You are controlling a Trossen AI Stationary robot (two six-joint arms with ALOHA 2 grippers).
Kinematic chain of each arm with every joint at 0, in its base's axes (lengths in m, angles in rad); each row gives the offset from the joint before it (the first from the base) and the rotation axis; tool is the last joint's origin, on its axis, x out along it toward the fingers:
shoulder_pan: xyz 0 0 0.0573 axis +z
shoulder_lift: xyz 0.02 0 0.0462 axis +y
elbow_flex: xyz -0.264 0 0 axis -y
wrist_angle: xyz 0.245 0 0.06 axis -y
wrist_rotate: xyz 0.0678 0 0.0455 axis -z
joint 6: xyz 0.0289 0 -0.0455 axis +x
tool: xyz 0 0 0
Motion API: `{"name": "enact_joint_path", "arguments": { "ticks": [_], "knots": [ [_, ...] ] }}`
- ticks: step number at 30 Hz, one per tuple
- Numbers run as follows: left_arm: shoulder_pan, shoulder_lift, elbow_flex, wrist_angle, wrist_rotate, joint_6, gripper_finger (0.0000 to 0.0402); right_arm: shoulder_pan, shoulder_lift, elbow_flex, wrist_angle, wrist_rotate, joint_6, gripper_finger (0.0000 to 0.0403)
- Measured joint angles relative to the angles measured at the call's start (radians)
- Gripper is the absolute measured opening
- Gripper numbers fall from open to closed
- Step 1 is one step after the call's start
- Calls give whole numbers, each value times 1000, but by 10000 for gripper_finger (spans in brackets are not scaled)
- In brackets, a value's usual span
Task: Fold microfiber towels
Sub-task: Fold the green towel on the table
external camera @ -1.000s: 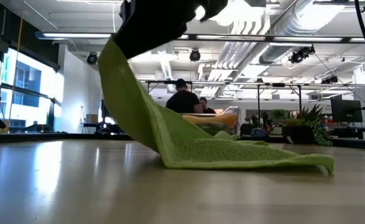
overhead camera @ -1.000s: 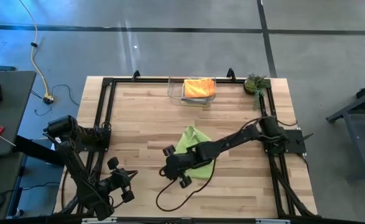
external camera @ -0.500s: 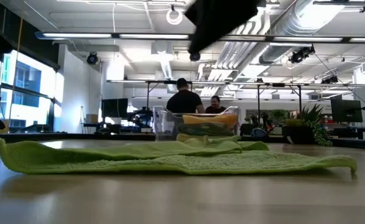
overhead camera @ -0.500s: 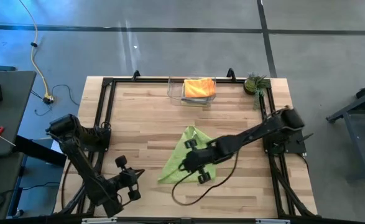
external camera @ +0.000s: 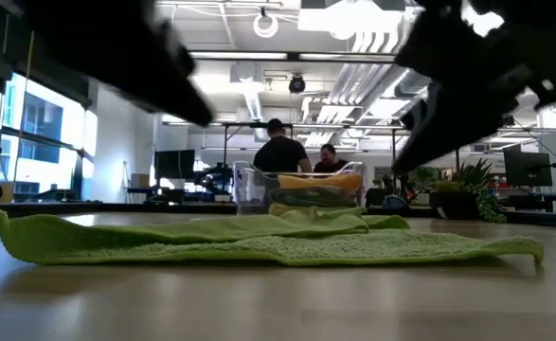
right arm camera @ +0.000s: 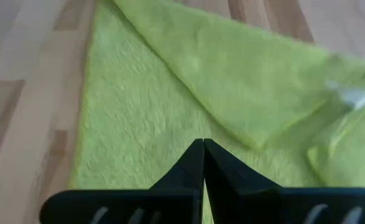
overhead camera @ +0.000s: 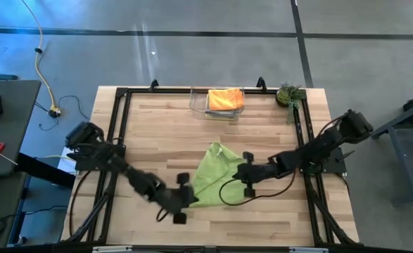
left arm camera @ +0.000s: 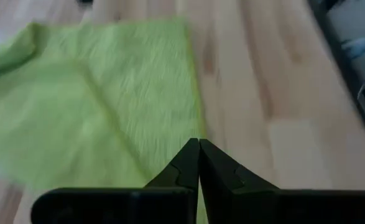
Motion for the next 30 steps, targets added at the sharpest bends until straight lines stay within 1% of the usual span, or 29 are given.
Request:
{"name": "enact_joint_path", "arguments": {
  "ticks": [3,6,8,10,12,14,16,20,21,24,26,28,30],
  "knots": [
    [95,0,-9,108,102,84,1,-1,-1,-87,110,1,31,1],
    [188,3,-7,150,193,124,12,-19,5,-138,153,50,49,1],
    [240,22,-7,155,226,142,27,-36,5,-158,183,78,53,0],
    [282,41,-9,160,248,157,47,-52,15,-175,216,81,53,0],
    [310,69,-7,222,276,166,71,-64,27,-200,244,79,53,0],
    [324,94,-7,254,273,171,96,-70,51,-213,292,80,53,0],
    [335,126,13,266,247,181,119,-75,66,-218,324,83,53,0],
    [356,186,77,263,195,178,158,-83,102,-218,374,83,51,0],
    [360,197,89,236,175,176,165,-87,118,-218,397,86,51,0],
    [377,254,150,212,146,165,179,-87,146,-219,414,102,52,0],
    [385,272,169,175,146,138,186,-87,158,-219,425,105,54,0],
    [393,299,191,199,153,106,191,-87,158,-219,428,109,55,0],
    [397,308,202,180,142,94,195,-87,155,-219,432,109,54,0]
  ]
}}
